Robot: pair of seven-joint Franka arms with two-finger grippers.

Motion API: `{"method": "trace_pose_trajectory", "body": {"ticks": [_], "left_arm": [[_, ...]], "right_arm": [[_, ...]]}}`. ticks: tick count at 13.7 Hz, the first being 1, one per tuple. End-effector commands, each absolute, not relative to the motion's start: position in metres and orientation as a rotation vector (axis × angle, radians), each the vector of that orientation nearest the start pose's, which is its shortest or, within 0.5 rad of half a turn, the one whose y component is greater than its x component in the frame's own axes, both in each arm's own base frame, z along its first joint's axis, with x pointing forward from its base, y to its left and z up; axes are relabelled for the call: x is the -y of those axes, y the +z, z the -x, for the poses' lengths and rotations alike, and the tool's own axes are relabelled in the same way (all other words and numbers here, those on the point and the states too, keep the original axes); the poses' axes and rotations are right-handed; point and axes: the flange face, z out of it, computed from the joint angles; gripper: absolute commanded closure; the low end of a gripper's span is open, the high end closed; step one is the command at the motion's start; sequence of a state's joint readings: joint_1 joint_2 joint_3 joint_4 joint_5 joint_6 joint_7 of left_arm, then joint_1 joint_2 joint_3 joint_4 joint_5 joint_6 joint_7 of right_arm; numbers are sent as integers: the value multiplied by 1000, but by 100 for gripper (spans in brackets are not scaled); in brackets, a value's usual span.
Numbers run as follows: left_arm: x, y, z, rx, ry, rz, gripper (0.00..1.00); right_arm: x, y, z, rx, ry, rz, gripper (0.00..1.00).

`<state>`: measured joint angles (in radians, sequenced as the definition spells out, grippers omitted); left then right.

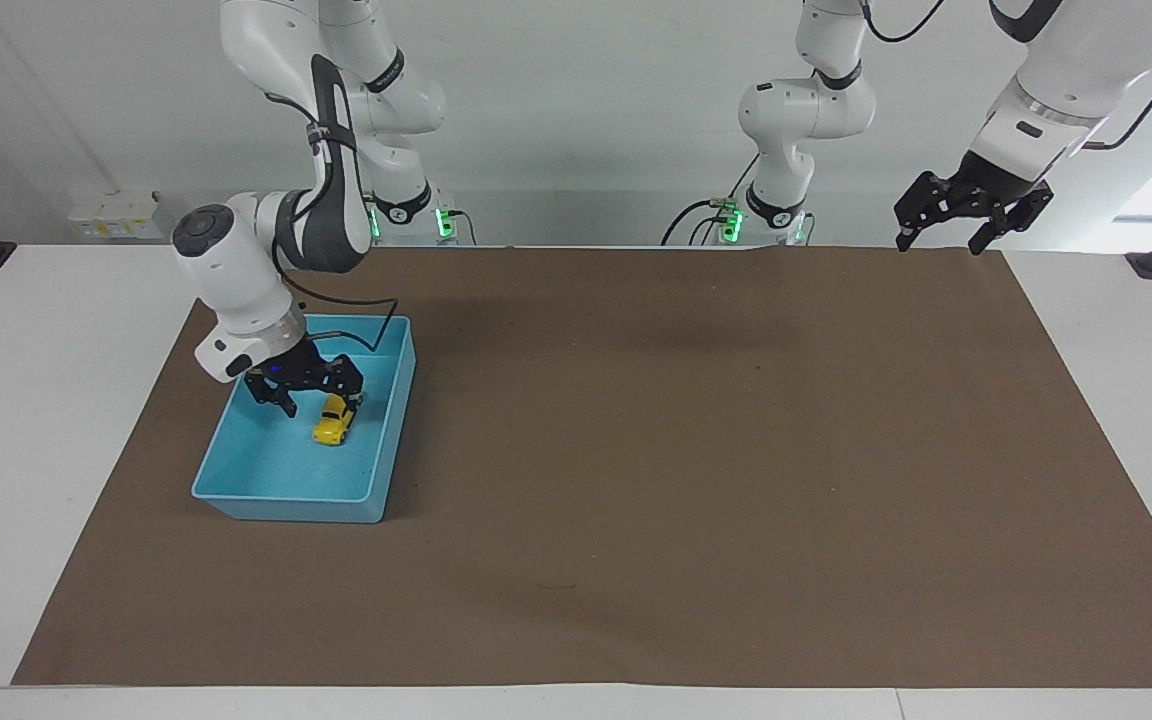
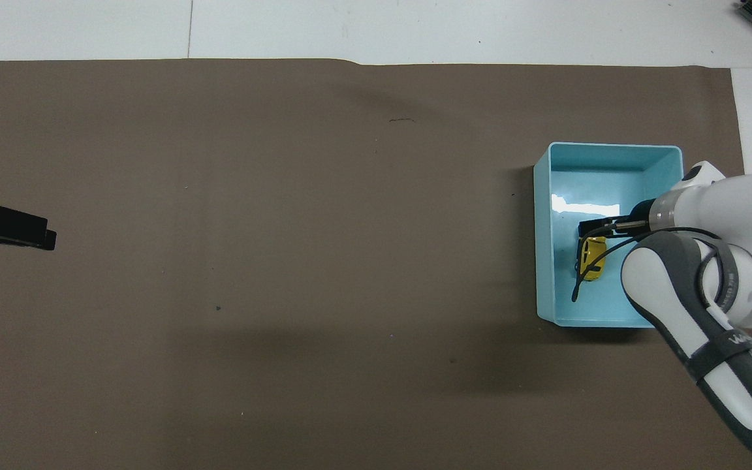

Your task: Wind up and store yellow beetle car

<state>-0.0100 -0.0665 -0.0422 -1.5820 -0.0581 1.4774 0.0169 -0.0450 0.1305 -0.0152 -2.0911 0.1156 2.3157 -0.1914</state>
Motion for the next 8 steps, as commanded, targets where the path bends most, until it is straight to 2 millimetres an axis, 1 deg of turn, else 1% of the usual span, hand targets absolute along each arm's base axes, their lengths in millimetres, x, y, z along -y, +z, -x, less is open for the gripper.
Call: {"method": "trace_pose_trajectory", "body": {"ticks": [1, 2, 4, 7, 8], "left_arm": [[32, 650, -517, -131, 64, 3186, 0], [31, 650, -517, -129, 62, 3186, 0], [31, 650, -517, -129, 62, 3186, 0], [32, 650, -517, -131, 62, 3186, 0], [32, 650, -517, -131, 62, 3186, 0]], "right_arm": [[42, 400, -589, 171, -195, 3126, 0], [44, 411, -593, 196, -206, 3150, 0], [49, 431, -599, 186, -197, 3162, 0], [51, 457, -600, 154, -134, 3162, 0], [51, 472, -597, 134, -125, 3162, 0]]}}
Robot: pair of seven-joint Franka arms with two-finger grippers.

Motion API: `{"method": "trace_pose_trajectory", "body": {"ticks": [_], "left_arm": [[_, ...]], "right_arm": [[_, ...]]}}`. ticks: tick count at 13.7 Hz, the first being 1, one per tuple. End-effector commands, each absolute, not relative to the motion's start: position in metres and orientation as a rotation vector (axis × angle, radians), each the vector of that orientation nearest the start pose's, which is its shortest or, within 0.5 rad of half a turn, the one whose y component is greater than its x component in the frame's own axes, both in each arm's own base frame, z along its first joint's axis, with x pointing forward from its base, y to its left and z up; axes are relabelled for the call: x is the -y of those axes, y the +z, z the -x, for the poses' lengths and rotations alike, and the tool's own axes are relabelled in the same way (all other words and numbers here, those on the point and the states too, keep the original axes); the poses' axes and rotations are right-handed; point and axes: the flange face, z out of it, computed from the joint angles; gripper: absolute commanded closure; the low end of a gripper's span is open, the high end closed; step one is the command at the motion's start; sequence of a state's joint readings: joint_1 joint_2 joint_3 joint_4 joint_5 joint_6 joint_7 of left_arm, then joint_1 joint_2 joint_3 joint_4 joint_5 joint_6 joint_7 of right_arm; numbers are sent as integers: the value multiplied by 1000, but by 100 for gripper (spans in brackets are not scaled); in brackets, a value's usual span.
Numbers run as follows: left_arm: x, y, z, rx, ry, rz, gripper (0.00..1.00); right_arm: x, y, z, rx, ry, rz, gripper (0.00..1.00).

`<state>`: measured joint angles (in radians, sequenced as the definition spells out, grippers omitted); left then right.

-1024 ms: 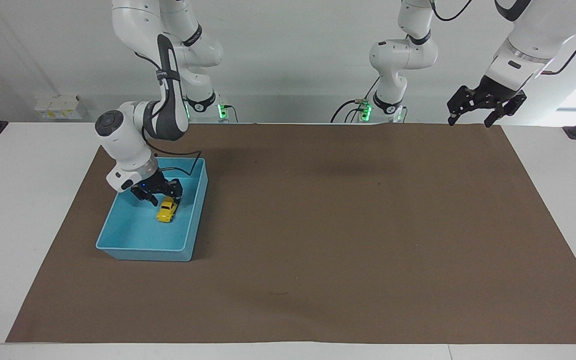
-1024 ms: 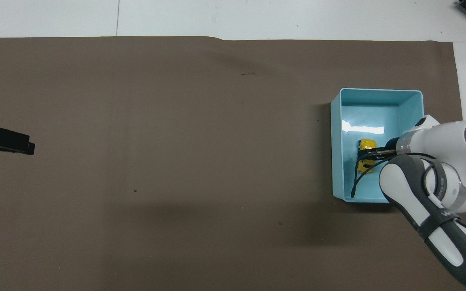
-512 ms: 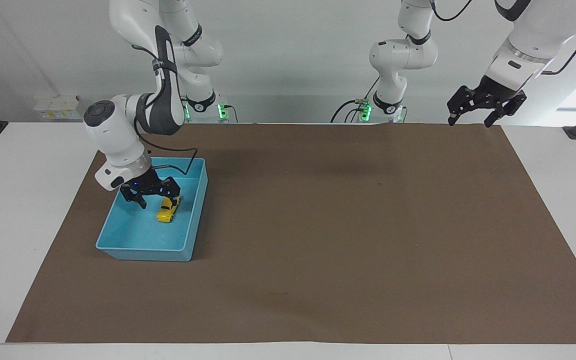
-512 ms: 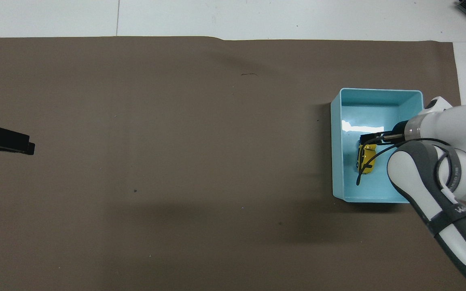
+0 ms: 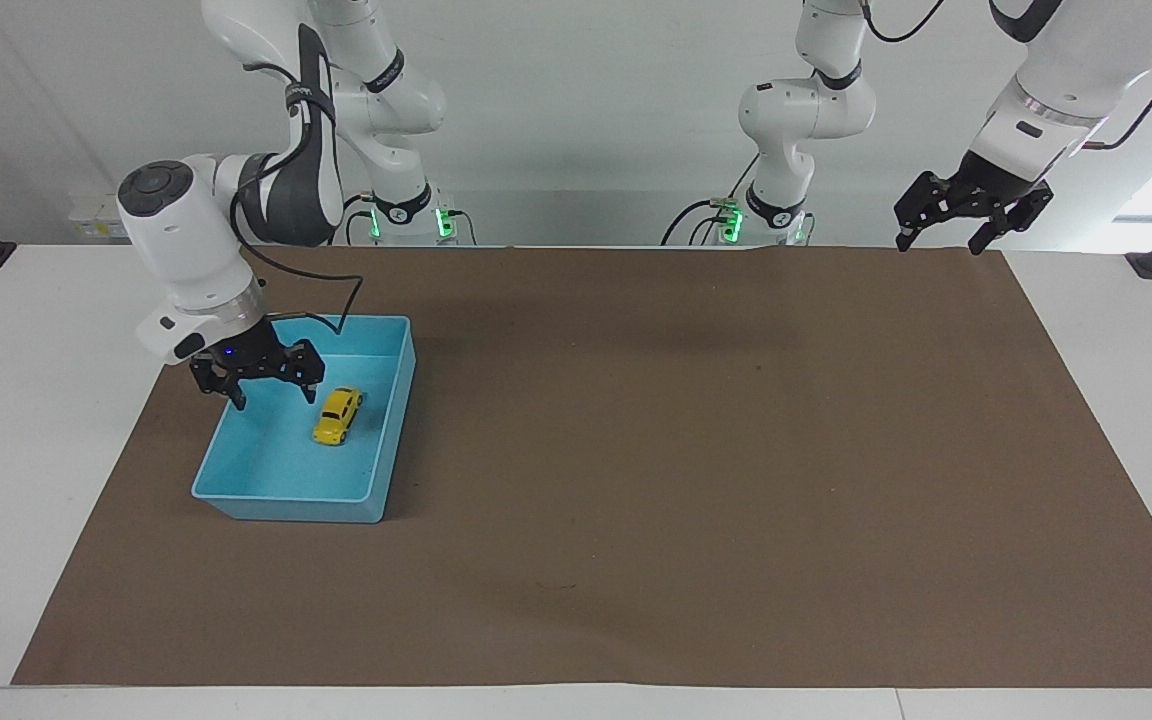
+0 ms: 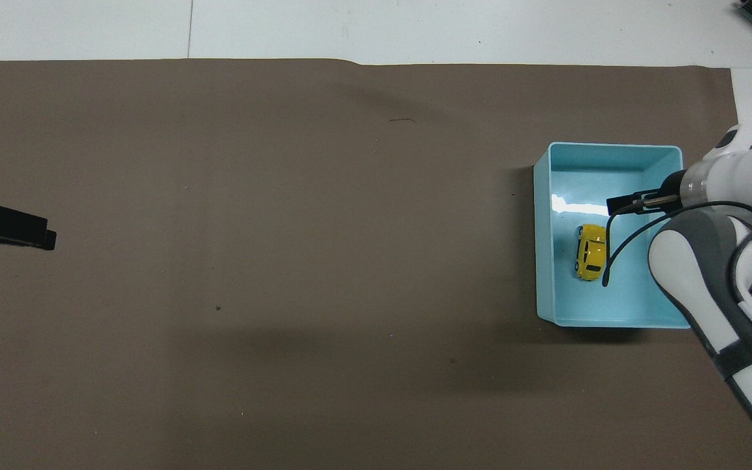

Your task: Wind up and store yellow beetle car

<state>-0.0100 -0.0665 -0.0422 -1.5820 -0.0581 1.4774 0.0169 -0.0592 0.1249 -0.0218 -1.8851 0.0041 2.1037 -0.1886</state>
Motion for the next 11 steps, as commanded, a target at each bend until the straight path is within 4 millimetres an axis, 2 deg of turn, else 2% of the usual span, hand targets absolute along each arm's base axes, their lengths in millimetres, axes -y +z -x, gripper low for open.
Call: {"method": "trace_pose_trajectory", "body": {"ticks": [1, 5, 11], "left_arm": [[31, 650, -517, -129, 62, 3186, 0], [32, 650, -517, -131, 62, 3186, 0], [32, 650, -517, -131, 64, 3186, 0]], "right_arm": [[51, 486, -594, 102, -115, 3162, 0], [45, 524, -578, -5, -95, 3158, 0], [42, 567, -570, -13, -35, 3151, 0]]}}
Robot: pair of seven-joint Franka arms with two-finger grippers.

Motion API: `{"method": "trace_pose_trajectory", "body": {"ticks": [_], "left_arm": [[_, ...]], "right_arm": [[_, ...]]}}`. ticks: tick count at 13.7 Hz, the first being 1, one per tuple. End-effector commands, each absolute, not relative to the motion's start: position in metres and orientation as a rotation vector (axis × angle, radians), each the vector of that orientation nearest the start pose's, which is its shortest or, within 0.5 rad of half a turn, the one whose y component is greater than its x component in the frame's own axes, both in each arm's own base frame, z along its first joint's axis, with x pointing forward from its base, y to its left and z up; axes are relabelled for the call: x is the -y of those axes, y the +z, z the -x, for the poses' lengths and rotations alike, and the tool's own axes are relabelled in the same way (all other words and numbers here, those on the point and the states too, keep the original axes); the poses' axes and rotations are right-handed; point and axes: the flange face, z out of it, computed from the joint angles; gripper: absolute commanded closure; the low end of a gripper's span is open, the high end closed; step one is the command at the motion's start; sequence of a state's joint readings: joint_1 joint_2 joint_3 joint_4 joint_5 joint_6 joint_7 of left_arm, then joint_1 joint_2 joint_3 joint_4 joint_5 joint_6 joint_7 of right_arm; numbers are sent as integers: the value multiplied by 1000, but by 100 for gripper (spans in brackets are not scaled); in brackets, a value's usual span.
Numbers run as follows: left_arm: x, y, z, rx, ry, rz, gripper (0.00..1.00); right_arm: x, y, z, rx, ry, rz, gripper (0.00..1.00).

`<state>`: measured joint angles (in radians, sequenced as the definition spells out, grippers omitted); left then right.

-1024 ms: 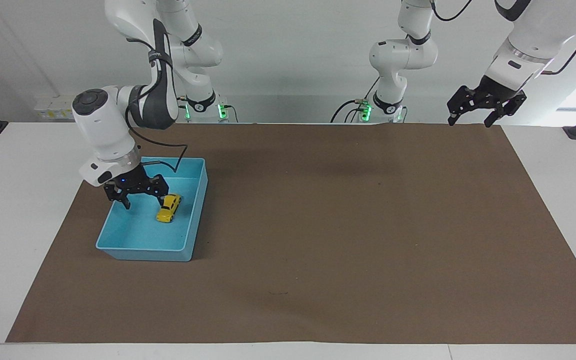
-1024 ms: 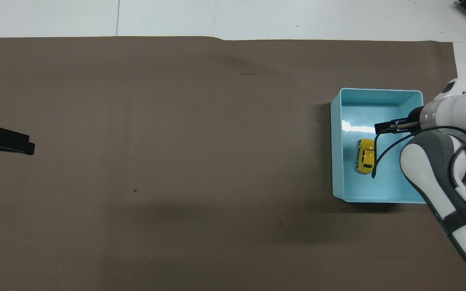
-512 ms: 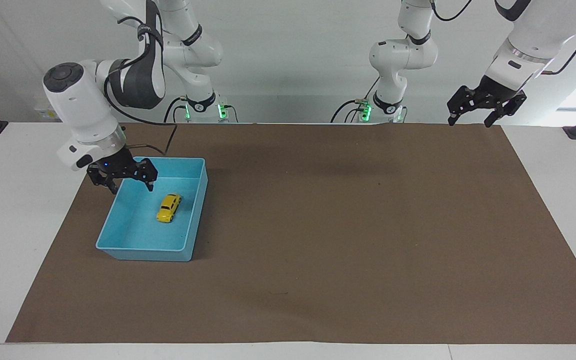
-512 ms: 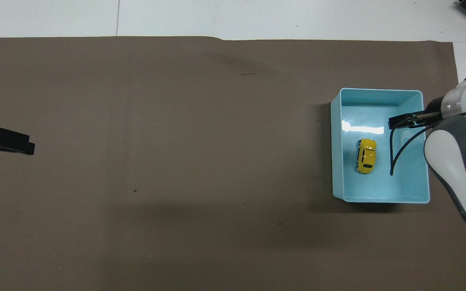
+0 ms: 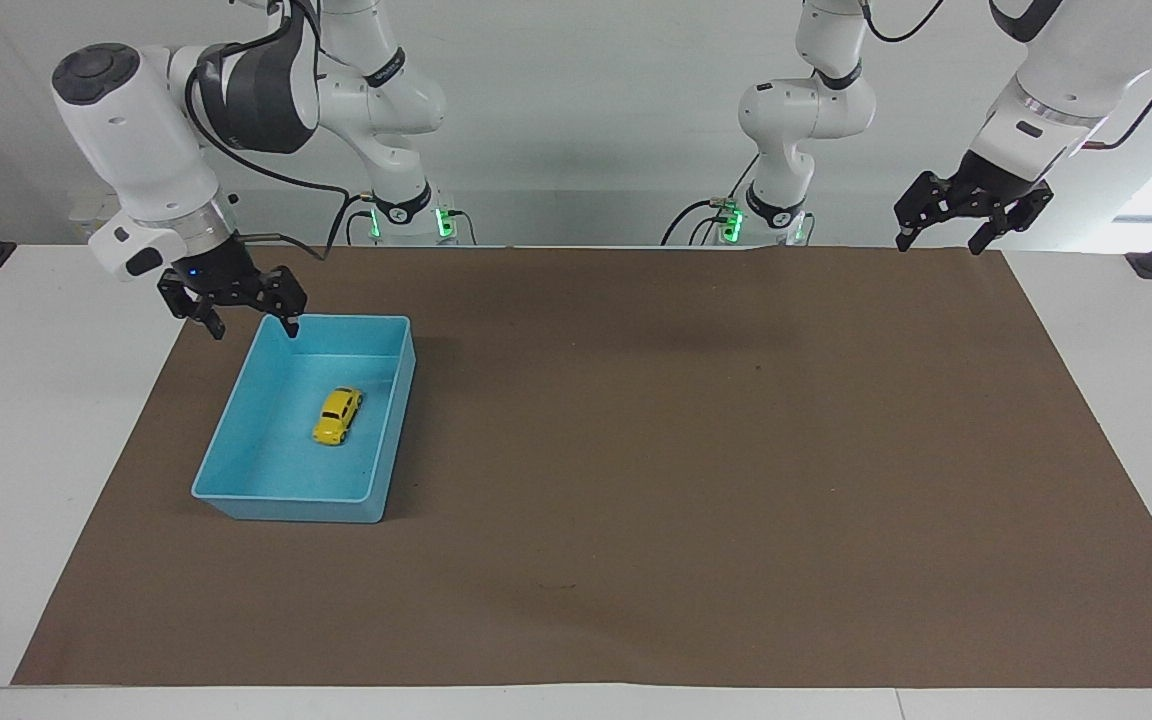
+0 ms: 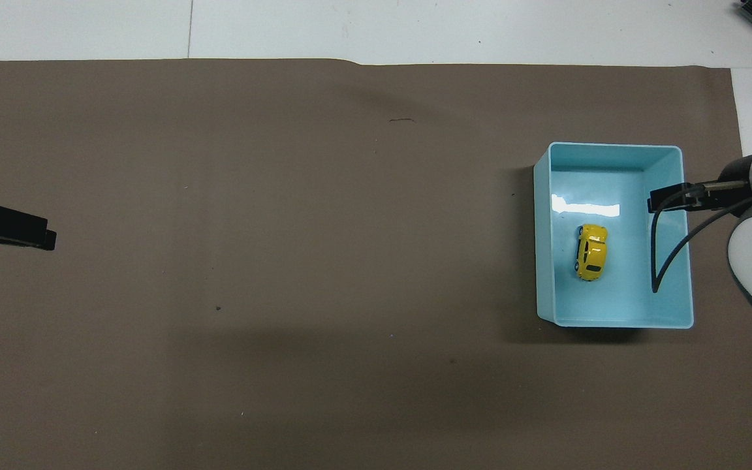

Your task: Wind up and store yellow beetle car

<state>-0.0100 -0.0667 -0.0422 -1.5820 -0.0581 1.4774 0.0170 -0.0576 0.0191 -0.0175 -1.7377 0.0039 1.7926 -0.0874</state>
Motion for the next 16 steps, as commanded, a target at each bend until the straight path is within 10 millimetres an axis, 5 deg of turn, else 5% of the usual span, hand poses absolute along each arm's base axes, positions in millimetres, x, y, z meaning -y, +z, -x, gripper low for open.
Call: {"method": "trace_pose_trajectory", "body": {"ticks": [1, 3, 10, 13, 16], "left_arm": [[32, 650, -517, -131, 64, 3186, 0], [31, 650, -517, -129, 64, 3186, 0], [31, 650, -517, -129, 62, 3186, 0], [31, 650, -517, -128, 64, 3186, 0], [31, 650, -517, -129, 62, 3186, 0]], "right_arm": [[42, 575, -568, -13, -26, 3150, 0], [42, 592, -565, -13, -4, 3154, 0], [39, 595, -559, -13, 1, 3152, 0], [37, 598, -558, -232, 7, 3128, 0], [30, 601, -559, -250, 7, 3135, 0]]}}
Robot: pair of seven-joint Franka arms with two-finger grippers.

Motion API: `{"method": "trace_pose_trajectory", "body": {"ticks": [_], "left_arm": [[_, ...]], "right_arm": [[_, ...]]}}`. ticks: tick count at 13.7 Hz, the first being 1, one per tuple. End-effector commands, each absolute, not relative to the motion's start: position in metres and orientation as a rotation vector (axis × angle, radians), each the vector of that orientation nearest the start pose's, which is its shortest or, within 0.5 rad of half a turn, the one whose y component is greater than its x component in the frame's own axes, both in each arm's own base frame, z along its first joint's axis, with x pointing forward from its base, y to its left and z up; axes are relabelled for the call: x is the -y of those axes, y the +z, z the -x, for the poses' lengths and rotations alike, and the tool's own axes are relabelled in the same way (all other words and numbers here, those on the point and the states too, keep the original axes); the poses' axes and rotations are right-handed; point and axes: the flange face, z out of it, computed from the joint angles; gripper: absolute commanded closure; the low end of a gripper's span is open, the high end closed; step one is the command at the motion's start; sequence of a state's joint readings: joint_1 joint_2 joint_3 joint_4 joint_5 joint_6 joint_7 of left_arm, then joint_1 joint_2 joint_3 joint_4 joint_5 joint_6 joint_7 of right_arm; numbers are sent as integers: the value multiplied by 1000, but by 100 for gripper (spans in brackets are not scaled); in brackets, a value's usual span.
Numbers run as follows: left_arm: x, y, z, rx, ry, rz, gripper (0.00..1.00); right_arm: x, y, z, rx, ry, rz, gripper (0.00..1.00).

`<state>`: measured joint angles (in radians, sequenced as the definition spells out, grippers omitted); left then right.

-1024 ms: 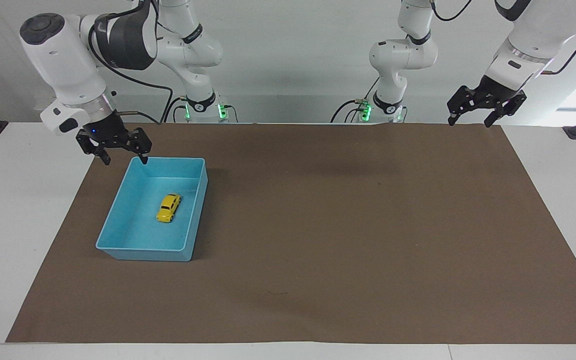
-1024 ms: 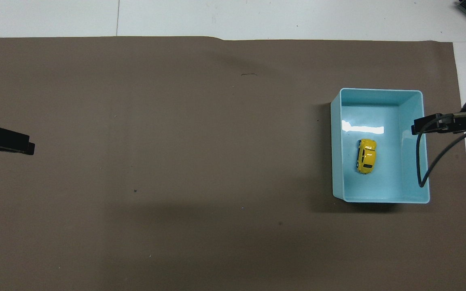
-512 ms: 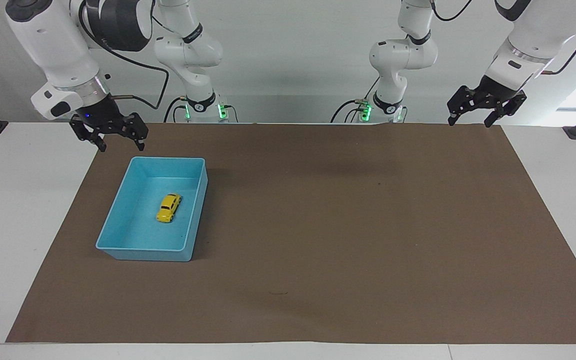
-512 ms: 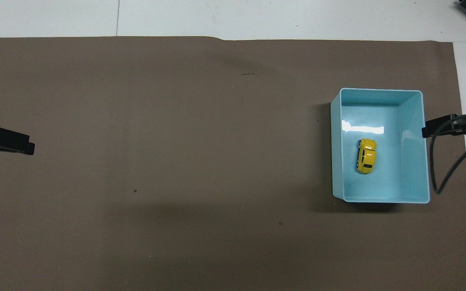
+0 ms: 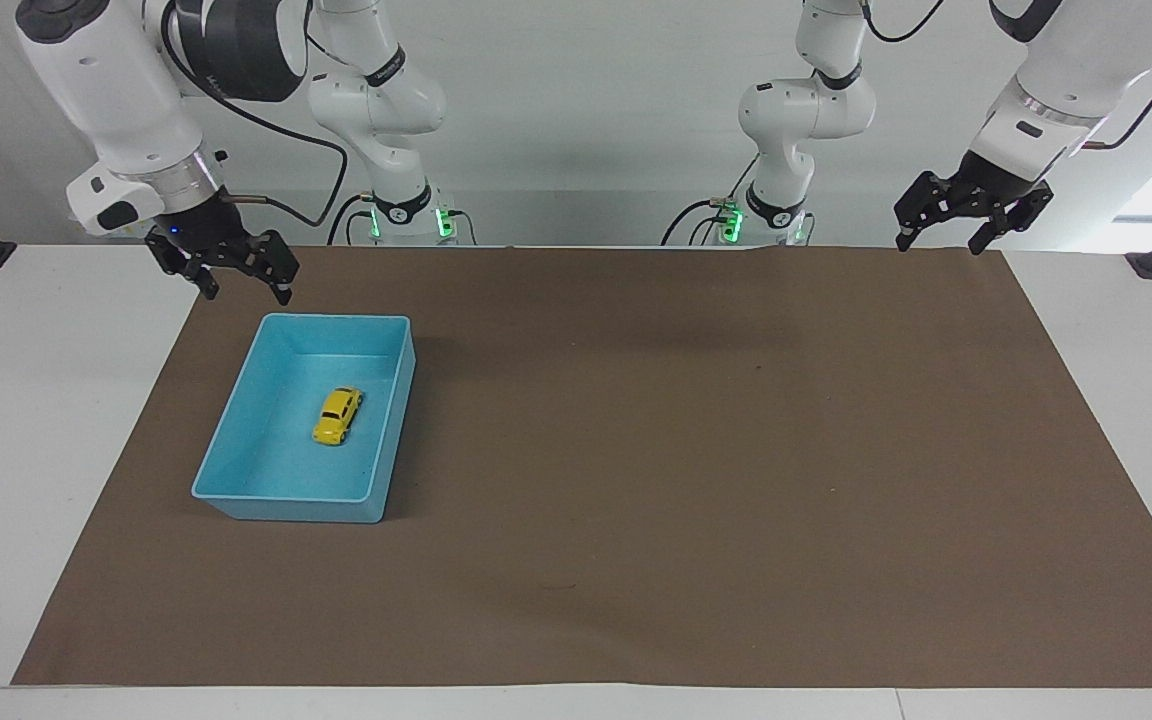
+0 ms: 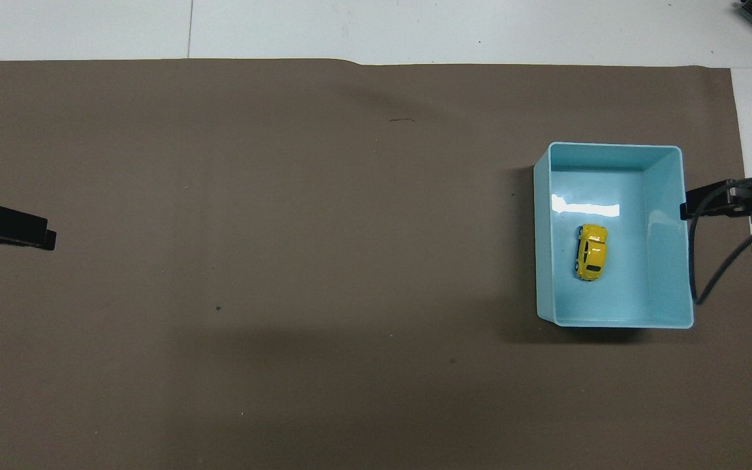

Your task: Wind up and store yellow beetle car

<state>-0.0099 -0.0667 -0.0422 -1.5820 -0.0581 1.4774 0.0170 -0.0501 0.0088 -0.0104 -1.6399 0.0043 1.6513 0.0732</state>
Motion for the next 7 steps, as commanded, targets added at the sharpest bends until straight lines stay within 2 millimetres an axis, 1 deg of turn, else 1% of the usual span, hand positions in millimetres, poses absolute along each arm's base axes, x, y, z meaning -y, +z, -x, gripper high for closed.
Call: {"method": "trace_pose_trajectory", "body": {"ticks": [1, 7], "left_arm": [[31, 650, -517, -129, 62, 3186, 0], [32, 650, -517, -131, 62, 3186, 0]], "right_arm": [[30, 604, -559, -246, -3, 3144, 0], [31, 604, -559, -219, -5, 3148, 0]]}}
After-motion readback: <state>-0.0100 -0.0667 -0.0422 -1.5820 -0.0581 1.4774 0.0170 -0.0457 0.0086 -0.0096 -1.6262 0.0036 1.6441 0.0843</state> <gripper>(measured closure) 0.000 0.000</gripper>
